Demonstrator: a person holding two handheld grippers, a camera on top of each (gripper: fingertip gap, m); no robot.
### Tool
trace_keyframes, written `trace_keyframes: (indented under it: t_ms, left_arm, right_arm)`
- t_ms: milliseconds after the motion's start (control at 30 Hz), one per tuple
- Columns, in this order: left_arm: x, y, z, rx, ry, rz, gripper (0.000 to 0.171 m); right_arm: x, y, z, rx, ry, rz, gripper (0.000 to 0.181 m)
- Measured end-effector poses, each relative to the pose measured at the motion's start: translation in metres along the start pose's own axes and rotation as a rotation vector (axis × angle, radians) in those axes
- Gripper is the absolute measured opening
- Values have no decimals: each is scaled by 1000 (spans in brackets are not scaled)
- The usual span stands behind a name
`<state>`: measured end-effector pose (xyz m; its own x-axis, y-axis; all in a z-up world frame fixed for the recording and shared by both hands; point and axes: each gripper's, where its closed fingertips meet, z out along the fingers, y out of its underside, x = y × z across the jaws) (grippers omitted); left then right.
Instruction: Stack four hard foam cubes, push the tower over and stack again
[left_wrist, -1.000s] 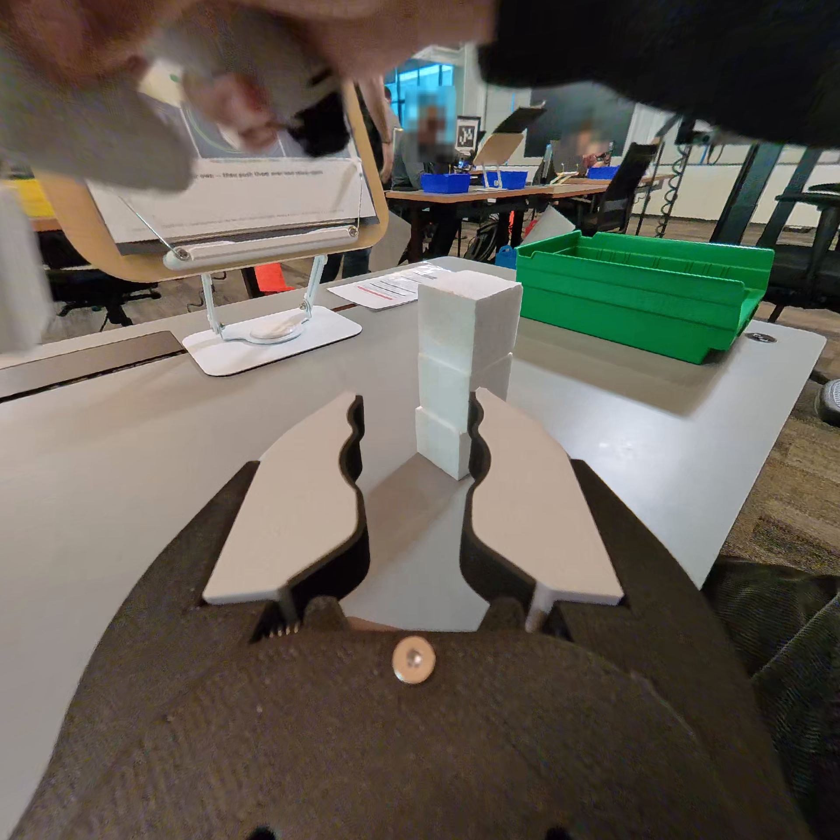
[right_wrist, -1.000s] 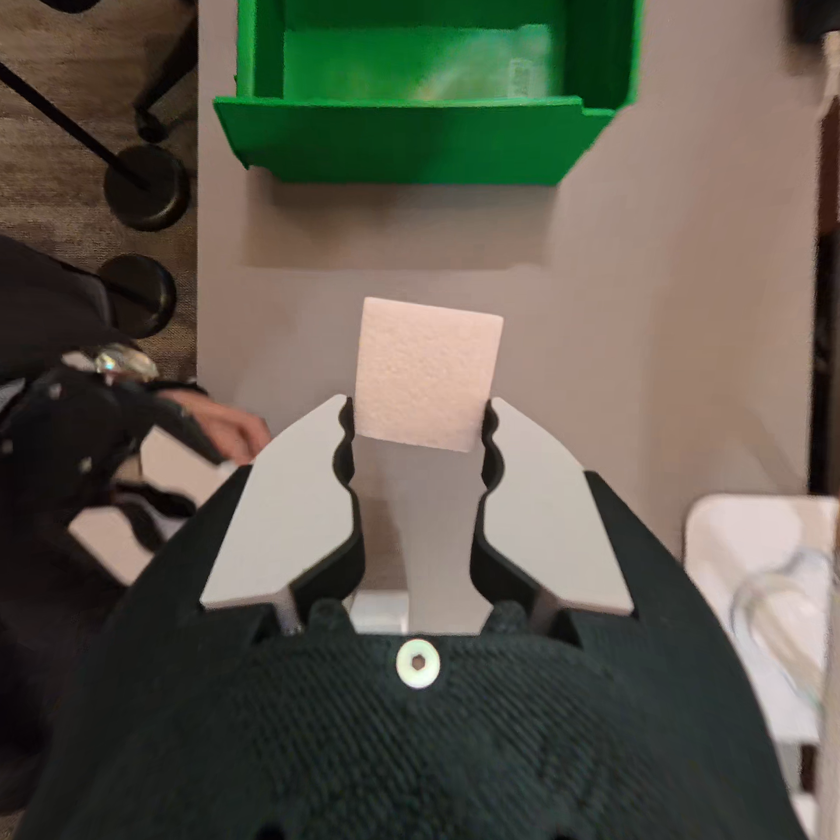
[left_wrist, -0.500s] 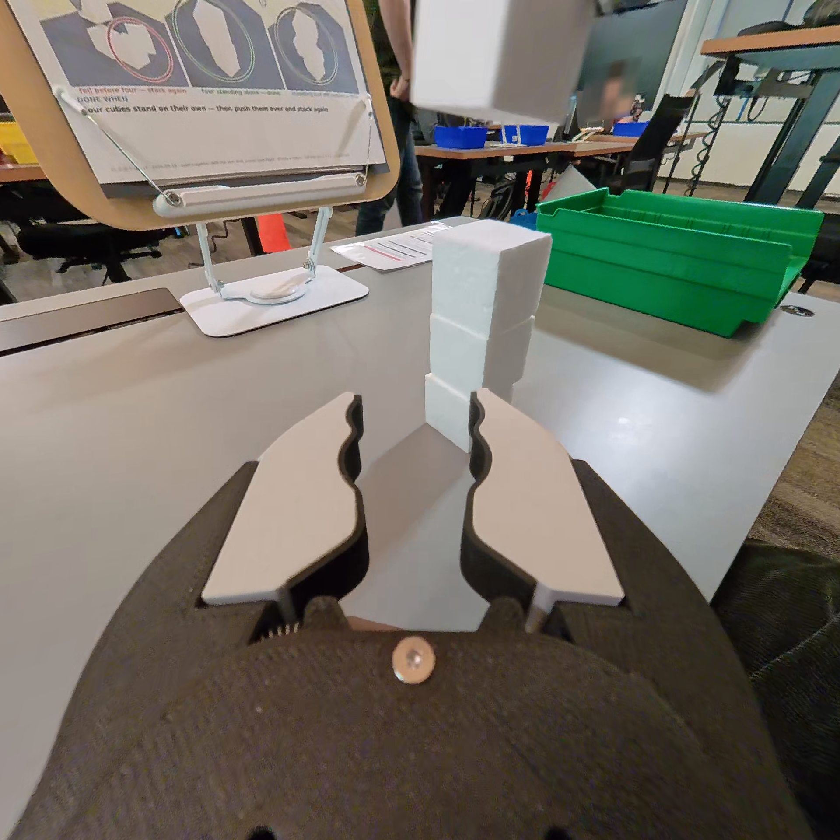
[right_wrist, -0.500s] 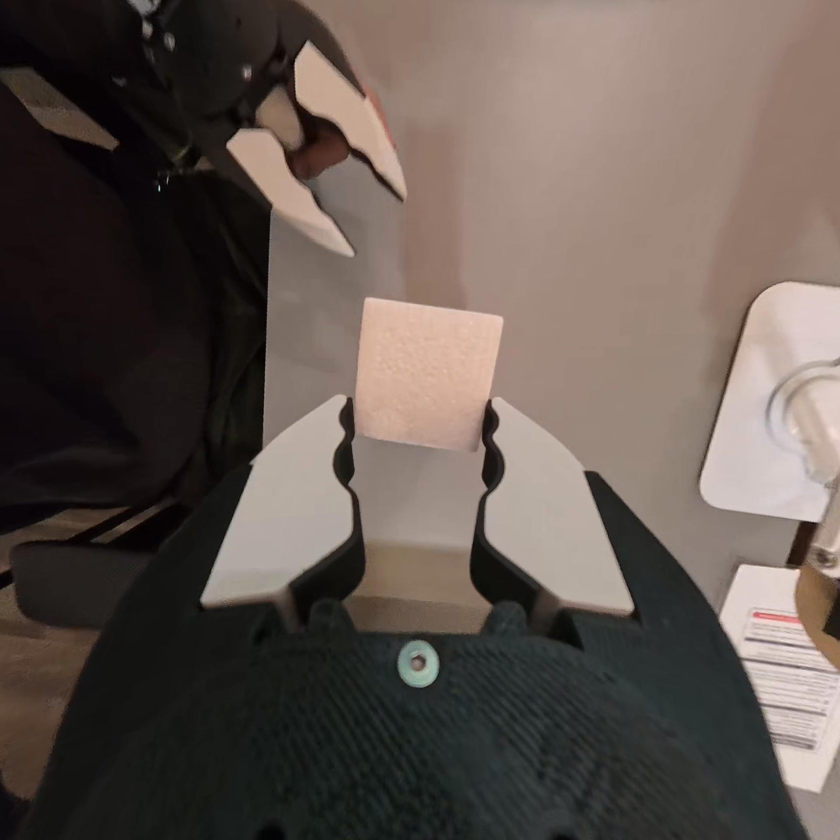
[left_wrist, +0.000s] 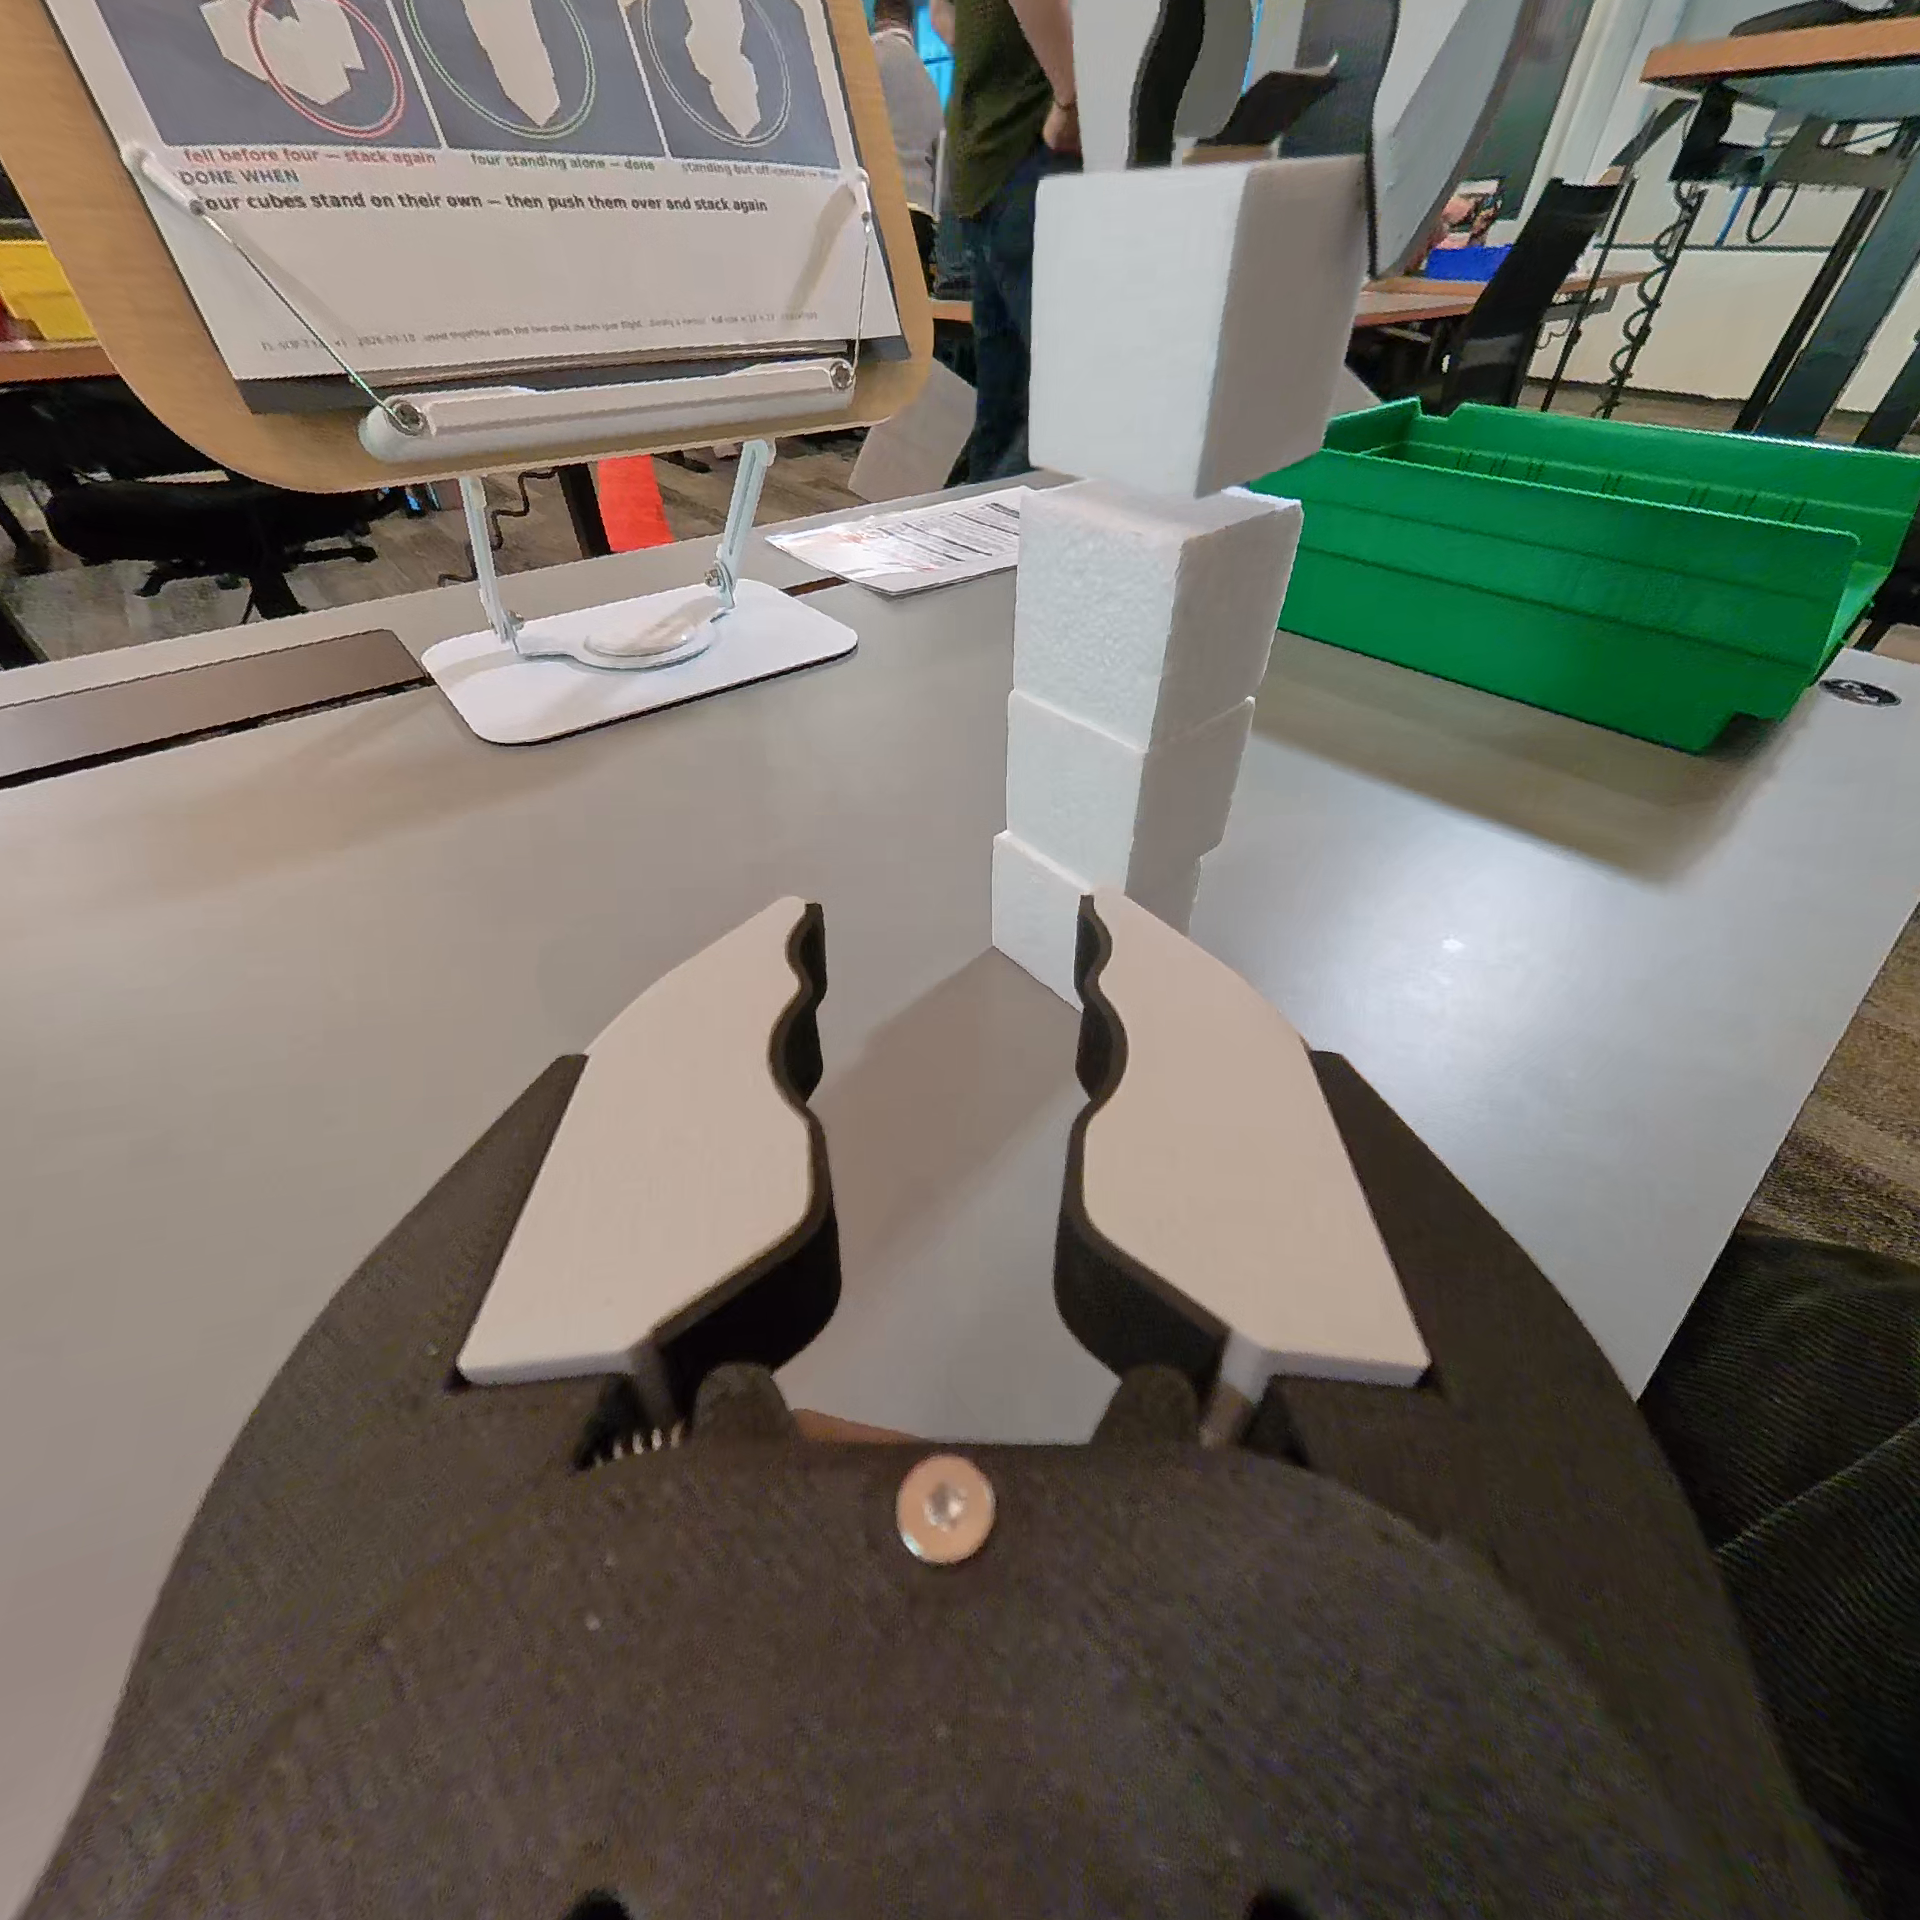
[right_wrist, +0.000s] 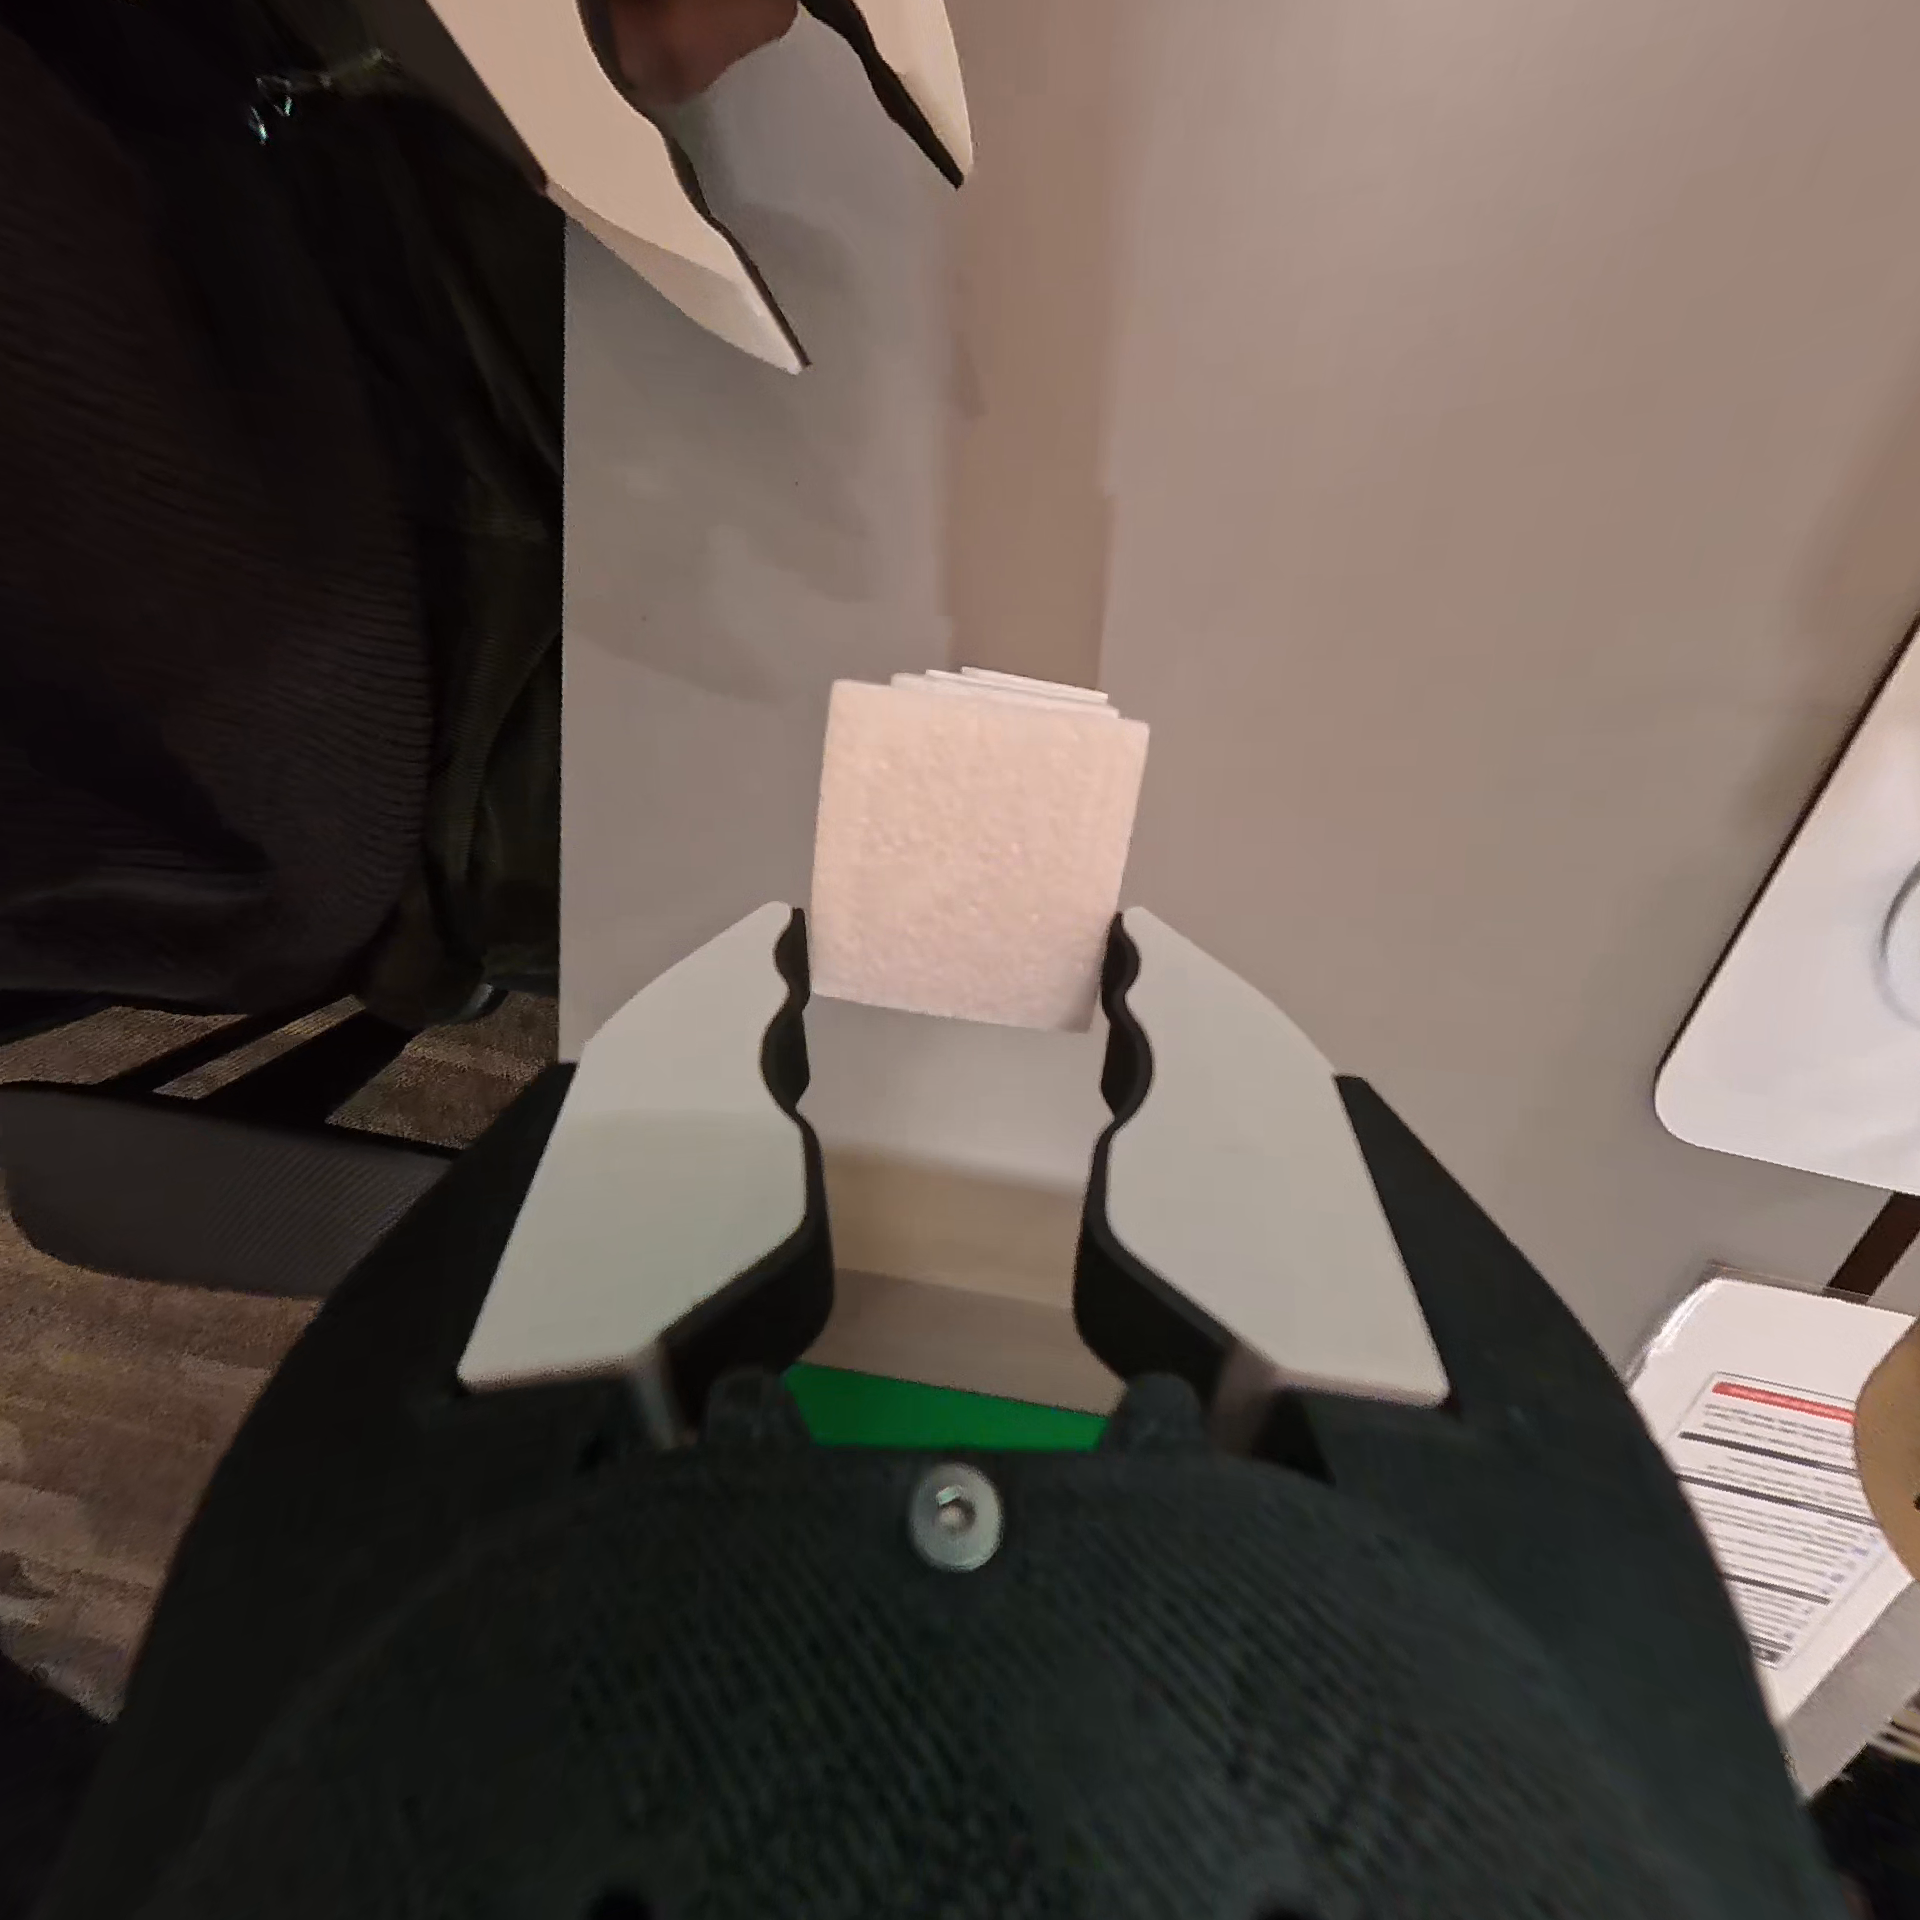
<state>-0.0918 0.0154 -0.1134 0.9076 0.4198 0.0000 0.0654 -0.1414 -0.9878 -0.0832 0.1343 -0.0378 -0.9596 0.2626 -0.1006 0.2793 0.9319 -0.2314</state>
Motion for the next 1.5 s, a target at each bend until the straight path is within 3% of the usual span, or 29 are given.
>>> trace_keyframes:
  t_ms: [933,1200,1333,1500]
  left_arm:
    - [3,2,1,-10,10,3,47]
    - [3,4,2,-19,4,7,47]
    - [3,4,2,-19,5,6,47]
    - [2,3,1,-16,4,5,47]
  right_arm:
    - [0,-2,7,23,-4,-16,56]
    - [2,2,9,29,13,13,79]
    - [1,-2,-6,115,51,47,91]
    - [-12,-21,-47,401,149,87,95]
